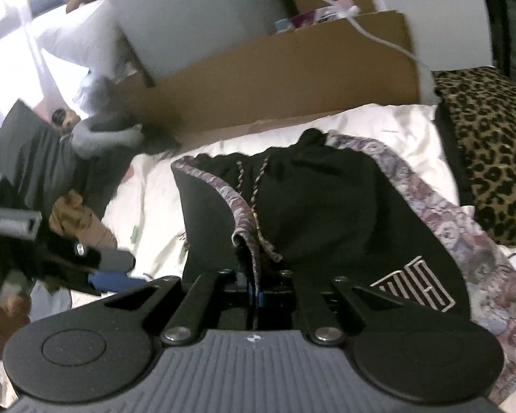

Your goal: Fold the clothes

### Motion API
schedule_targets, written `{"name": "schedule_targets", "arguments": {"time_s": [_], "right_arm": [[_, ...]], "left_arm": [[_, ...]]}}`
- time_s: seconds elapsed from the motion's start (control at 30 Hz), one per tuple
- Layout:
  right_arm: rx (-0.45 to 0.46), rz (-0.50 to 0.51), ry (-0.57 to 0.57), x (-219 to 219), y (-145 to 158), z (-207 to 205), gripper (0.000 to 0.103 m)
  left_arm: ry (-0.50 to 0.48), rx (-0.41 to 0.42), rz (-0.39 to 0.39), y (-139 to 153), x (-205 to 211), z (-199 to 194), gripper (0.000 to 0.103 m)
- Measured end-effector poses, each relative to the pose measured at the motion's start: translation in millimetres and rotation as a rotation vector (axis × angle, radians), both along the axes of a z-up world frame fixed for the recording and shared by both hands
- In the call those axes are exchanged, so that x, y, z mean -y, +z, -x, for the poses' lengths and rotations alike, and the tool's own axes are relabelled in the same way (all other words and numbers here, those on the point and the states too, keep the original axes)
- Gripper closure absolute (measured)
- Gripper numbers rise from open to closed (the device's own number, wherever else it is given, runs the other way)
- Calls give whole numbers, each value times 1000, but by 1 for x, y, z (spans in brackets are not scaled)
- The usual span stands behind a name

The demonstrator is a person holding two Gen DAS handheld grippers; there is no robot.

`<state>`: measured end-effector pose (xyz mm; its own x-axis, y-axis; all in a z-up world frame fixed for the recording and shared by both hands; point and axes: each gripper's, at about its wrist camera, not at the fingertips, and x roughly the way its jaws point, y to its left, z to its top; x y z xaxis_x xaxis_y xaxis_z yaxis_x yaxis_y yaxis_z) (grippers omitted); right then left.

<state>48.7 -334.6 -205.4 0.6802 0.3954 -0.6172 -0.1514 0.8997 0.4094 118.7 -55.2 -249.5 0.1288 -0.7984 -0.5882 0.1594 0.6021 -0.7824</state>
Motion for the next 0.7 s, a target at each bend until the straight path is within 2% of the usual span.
{"name": "schedule_targets", "arguments": {"time_s": [0.17,0.5,0.7], "right_arm": [[-32,-61,-74,27,5,2,102],[-63,-68,-223,81,5,14,102],[-107,-56,-349,123,-17,17,102]], "left_arm": [[-19,-31,-44,-17,8,2,44],[-51,-118,-160,-59,11,18,44],[-110,-167,-186,-75,22,31,44]]}}
